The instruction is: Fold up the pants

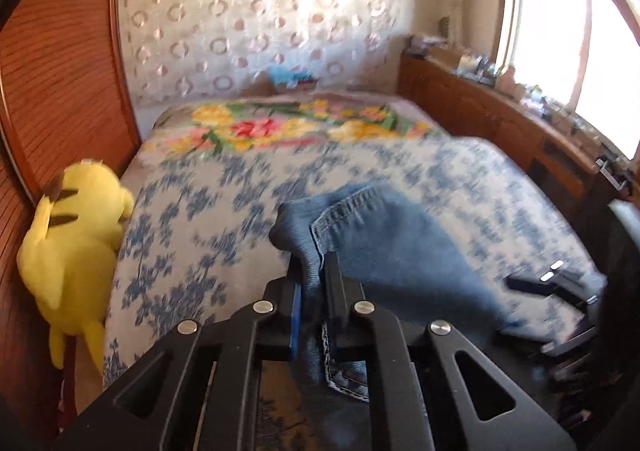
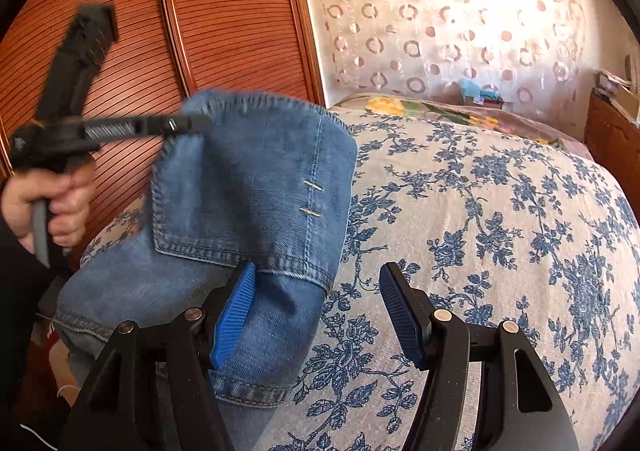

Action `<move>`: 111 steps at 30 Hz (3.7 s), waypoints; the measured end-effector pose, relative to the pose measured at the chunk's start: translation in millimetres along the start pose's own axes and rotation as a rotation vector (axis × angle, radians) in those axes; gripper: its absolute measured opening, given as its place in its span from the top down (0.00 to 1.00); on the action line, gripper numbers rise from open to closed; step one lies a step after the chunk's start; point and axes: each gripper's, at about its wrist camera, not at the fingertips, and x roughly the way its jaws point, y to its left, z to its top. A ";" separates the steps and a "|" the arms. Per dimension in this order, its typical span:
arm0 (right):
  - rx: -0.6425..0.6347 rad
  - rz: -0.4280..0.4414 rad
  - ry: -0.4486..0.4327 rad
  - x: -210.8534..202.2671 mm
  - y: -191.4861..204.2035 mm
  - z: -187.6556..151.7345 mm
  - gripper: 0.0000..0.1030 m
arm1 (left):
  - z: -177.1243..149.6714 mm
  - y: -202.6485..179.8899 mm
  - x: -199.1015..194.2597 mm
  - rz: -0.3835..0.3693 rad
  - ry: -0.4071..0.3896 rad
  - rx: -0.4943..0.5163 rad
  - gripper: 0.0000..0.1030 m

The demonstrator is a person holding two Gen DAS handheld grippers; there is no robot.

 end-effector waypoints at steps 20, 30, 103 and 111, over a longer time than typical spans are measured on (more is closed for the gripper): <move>0.012 0.011 -0.032 -11.6 14.7 10.5 0.49 | -26.3 -5.7 -31.1 0.030 -0.071 -0.008 0.42; -0.020 0.097 0.028 -10.9 31.6 4.3 0.74 | -60.6 -32.7 -41.6 -0.016 -0.032 0.036 0.42; 0.099 0.202 0.200 132.0 -43.6 83.3 0.54 | -111.3 -11.5 -38.4 -0.007 0.030 -0.073 0.40; 0.062 0.201 0.145 112.1 -47.1 77.2 0.80 | -114.9 -9.0 -35.3 -0.025 0.043 -0.093 0.40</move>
